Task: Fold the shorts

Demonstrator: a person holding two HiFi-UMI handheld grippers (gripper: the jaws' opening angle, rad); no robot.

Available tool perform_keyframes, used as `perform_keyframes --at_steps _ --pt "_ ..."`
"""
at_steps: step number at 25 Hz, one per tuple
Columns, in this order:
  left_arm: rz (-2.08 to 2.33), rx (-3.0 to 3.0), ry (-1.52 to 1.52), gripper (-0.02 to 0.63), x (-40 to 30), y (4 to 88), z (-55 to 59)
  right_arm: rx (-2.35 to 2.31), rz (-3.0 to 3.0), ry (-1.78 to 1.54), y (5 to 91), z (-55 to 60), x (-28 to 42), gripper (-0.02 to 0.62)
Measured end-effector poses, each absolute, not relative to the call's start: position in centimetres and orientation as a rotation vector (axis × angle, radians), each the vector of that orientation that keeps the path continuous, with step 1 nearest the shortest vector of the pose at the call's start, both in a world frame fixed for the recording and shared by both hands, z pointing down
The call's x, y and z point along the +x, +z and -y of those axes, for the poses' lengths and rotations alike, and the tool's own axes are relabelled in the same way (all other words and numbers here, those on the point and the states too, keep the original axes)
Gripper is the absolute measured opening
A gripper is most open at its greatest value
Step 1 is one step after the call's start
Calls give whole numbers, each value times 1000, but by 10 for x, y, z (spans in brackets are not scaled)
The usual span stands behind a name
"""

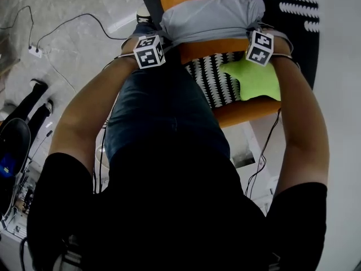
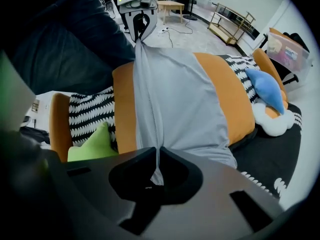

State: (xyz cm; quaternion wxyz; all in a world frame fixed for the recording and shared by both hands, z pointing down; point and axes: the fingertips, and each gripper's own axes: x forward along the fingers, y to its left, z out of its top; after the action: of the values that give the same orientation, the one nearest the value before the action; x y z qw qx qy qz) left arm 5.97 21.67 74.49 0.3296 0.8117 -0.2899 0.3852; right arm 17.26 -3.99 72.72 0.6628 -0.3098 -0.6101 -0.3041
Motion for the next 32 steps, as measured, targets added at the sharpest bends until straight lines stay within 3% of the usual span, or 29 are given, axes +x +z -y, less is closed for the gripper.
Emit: perform_keyframes --at_steps 7,11,14,17,27,32 --pt "783 2088 952 29 66 765 -215 -685 1363 -651 748 41 187 28" --pt "775 2048 951 44 72 778 -214 -684 1355 -625 761 39 202 63" --pt "757 2011 921 101 74 782 -207 -668 1370 -579 767 46 204 95" --pt "702 1984 893 189 77 782 -211 -662 1393 -474 766 40 207 184" --pt "702 1994 939 213 67 720 -212 -335 1572 -245 692 73 212 199" --pt "727 2011 950 215 57 694 -175 -91 1750 134 680 88 225 199"
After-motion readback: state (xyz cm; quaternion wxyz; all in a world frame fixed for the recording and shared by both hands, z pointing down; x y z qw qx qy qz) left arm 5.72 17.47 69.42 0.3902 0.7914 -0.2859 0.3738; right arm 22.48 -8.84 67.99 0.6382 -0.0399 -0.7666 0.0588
